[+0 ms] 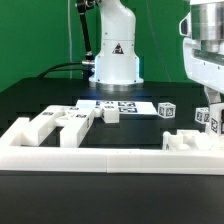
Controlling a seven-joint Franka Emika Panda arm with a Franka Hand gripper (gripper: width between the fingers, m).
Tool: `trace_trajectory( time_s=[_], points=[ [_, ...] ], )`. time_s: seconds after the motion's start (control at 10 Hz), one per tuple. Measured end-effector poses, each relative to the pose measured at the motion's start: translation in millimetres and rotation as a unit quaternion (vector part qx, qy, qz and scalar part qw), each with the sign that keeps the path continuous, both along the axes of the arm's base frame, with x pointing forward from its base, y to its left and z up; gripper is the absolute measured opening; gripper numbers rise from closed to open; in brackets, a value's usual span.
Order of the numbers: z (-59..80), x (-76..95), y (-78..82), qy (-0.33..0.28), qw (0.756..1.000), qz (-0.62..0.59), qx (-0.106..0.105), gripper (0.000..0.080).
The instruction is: Assemble chair
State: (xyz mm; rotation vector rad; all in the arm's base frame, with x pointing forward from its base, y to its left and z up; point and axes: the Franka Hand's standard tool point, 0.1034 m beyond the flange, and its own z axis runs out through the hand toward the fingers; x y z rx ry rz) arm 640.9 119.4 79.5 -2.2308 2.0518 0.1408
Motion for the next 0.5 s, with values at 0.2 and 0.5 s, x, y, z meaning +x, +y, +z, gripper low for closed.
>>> trace_trajectory(
  time_s=[0.2, 0.5],
  points=[
    [-0.1, 0.1, 0.0, -0.001, 1.0, 0.002, 0.0, 0.0299],
    [-0.6, 0.1, 2.0, -0.009, 0.998, 0.055, 0.0, 0.0607]
  ],
)
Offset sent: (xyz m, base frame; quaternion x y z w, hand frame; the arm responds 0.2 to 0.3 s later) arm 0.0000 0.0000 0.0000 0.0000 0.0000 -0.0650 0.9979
